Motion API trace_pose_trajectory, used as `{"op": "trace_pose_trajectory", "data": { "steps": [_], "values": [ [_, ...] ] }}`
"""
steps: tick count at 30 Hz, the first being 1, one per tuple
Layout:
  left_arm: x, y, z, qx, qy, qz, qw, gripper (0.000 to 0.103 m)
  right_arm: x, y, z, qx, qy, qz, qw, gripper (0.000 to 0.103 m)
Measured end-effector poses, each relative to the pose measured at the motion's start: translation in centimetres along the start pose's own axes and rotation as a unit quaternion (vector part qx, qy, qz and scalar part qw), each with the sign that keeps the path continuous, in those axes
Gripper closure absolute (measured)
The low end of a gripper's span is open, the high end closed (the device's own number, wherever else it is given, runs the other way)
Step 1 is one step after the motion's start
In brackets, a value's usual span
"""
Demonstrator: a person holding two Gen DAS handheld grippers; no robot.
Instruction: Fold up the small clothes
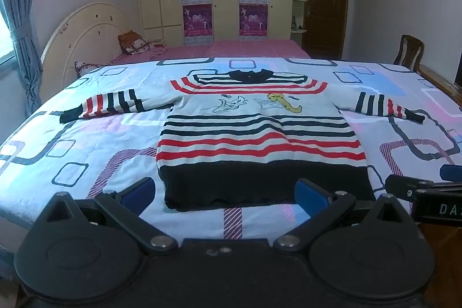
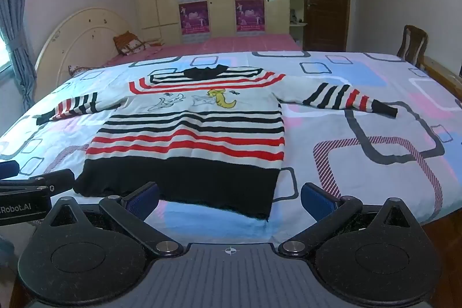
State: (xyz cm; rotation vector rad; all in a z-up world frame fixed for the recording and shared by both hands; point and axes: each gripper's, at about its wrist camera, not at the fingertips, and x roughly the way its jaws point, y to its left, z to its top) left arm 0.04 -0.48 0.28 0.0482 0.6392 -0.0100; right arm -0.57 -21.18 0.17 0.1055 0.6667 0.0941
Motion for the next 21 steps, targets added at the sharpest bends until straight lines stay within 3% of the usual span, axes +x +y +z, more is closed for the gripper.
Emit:
{"op": "trace_pose_trajectory", "data": {
  "steps": [21],
  "values": [
    [-0.21,0.05,0.31,0.001,-0.004,0.000,1.0000,0.000,0.07,0.05,0.22,-0.002,-0.001,0.001,1.000,0.000]
  ]
}}
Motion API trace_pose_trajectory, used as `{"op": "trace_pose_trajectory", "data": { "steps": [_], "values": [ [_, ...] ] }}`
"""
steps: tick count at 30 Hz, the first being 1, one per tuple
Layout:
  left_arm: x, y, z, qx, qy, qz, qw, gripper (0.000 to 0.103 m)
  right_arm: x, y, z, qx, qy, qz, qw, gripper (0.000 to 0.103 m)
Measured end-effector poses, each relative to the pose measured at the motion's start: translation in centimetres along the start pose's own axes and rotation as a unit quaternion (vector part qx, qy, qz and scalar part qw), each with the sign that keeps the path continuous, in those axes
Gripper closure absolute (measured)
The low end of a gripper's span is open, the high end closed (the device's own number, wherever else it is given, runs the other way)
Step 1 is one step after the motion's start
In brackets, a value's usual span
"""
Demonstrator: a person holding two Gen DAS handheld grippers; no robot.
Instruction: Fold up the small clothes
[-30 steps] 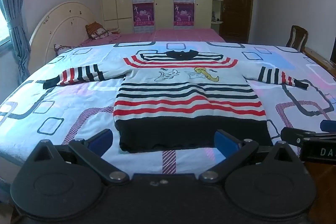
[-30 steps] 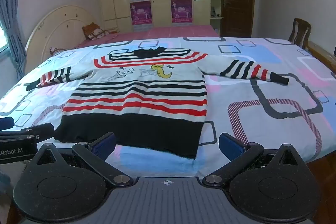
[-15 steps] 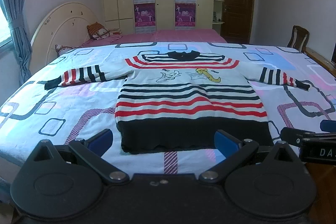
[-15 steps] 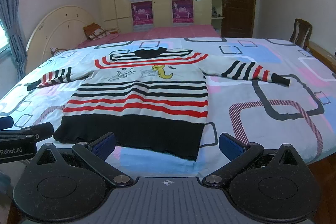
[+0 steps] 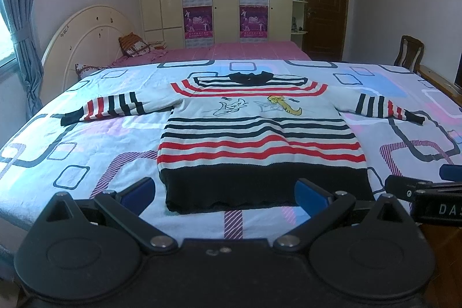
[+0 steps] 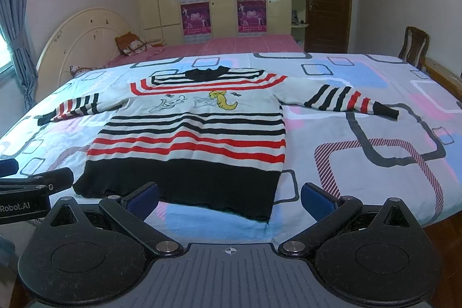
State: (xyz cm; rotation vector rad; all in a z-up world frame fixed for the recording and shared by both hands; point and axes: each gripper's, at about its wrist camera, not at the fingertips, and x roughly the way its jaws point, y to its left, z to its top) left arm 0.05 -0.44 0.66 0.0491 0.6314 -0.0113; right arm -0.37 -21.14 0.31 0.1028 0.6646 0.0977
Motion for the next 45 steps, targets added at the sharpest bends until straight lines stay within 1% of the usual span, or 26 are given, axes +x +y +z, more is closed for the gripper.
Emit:
{"op": "trace_pose_trajectory", "data": {
  "steps": [21,45],
  "values": [
    [-0.09,-0.02,0.01,-0.001,-0.003,0.003,1.0000,0.000,-0.20,0.16,0.03,-0.002,-0.001,0.001,1.000,0.000],
    [-0.43,0.81,0.09,-0.005,-0.003,0.005,1.0000,0.000,0.31,0.79,0.03,-0.005,-0.001,0.006,1.000,0.000]
  ]
}}
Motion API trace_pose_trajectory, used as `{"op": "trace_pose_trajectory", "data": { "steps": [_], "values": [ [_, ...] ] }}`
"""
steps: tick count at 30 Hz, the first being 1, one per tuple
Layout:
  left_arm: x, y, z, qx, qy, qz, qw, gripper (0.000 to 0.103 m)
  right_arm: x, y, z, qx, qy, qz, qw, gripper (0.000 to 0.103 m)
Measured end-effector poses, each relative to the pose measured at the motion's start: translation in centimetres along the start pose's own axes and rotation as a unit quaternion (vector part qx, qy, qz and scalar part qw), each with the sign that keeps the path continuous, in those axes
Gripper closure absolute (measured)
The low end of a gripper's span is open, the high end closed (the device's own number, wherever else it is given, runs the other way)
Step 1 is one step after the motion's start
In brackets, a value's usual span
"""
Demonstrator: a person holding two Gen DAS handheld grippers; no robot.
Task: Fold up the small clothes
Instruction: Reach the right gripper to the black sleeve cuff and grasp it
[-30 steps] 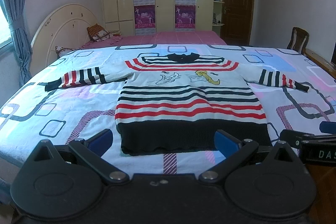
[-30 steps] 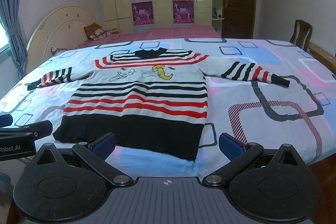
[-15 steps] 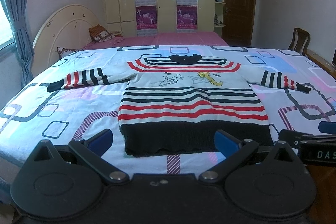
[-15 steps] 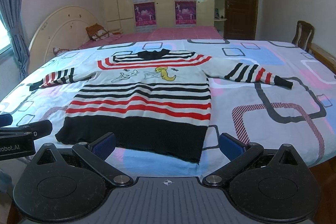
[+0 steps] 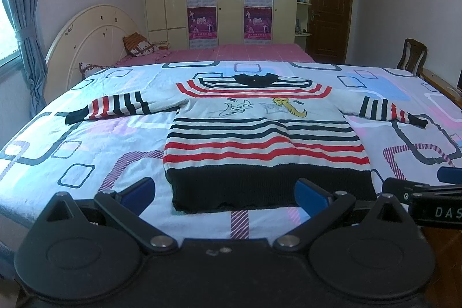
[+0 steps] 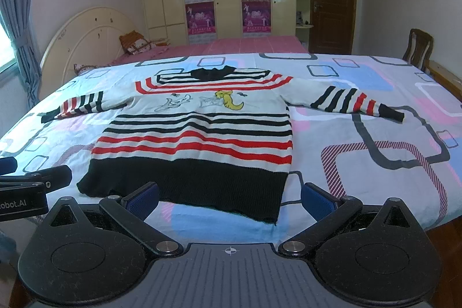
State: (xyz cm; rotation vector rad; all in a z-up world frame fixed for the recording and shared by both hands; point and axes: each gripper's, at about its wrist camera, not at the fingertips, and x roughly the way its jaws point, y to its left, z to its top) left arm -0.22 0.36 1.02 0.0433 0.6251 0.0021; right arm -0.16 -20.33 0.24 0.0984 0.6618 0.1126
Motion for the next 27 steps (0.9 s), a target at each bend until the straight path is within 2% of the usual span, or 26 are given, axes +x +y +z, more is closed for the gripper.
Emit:
{"op": "trace_pose_trajectory", "data": {
  "steps": [13,19,27],
  "values": [
    [1.1,-0.4,-0.5,-0.002,0.006,-0.006,1.0000,0.000,0.5,-0.8,-0.5,0.012,0.006,0.002,1.000,0.000],
    [3.1,-1.0,1.2,0.004,-0.002,-0.023,0.9997,0.000,1.8,-2.2,0.7,0.027,0.004,-0.013,1.000,0.000],
    [6.9,-1.5,4.5,-0.008,-0.068,-0.040,0.9969,0.000,5.5,-4.3,4.3,0.049,-0.004,-0.048,0.998,0.000]
  ]
}}
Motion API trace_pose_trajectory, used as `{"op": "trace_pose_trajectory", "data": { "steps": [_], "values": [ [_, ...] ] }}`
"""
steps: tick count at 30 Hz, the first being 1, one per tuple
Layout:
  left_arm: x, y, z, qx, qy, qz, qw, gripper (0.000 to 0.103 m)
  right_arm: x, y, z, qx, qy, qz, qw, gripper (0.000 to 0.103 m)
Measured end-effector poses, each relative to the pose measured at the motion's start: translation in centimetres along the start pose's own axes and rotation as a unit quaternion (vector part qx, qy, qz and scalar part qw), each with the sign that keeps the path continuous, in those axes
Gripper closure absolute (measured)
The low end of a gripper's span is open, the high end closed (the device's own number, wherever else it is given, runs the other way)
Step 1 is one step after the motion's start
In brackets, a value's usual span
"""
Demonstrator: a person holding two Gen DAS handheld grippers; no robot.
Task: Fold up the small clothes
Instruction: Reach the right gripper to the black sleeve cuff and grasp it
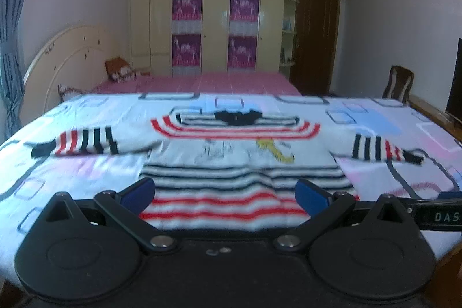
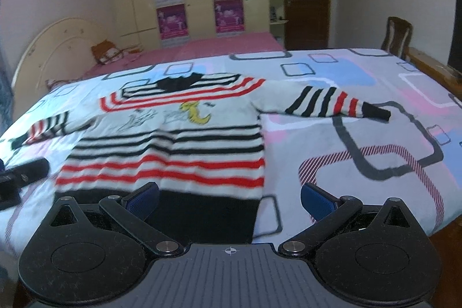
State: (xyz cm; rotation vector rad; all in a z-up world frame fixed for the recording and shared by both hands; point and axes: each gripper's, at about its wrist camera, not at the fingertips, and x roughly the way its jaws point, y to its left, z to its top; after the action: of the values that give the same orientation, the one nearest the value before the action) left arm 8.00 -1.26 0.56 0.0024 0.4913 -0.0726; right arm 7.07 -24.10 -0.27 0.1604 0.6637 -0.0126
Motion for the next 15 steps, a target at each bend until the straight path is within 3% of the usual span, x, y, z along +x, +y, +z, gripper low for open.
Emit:
{"op": "trace_pose_trajectory", "data": {
  "steps": [4,8,11,15],
  "values": [
    [3.3,0.0,1.6,0.016,0.031,-0.033,0.9988,0.000,2.1,-1.0,1.8,0.012,-0.004,-0.020,1.000,0.000],
    [6.5,-0.1,2.6,0.001,0.046,-0.057,0.9973,0.000,3.9,-2.4,3.4,0.026,-0.011,-0.047,0.999,0.000],
    [9.5,-0.9,2.8,-0.013,0.073,-0.062,0.9953,0.000,5.0,-4.3,4.4,0.042,-0.018,-0.061,0.997,0.000],
    [13.0,-3.1,2.6,0.006,0.099,-0.085,0.9914,0.000,7.3,-8.3,5.7,0.071,-0.020,-0.078,0.994,0.000]
  ]
}}
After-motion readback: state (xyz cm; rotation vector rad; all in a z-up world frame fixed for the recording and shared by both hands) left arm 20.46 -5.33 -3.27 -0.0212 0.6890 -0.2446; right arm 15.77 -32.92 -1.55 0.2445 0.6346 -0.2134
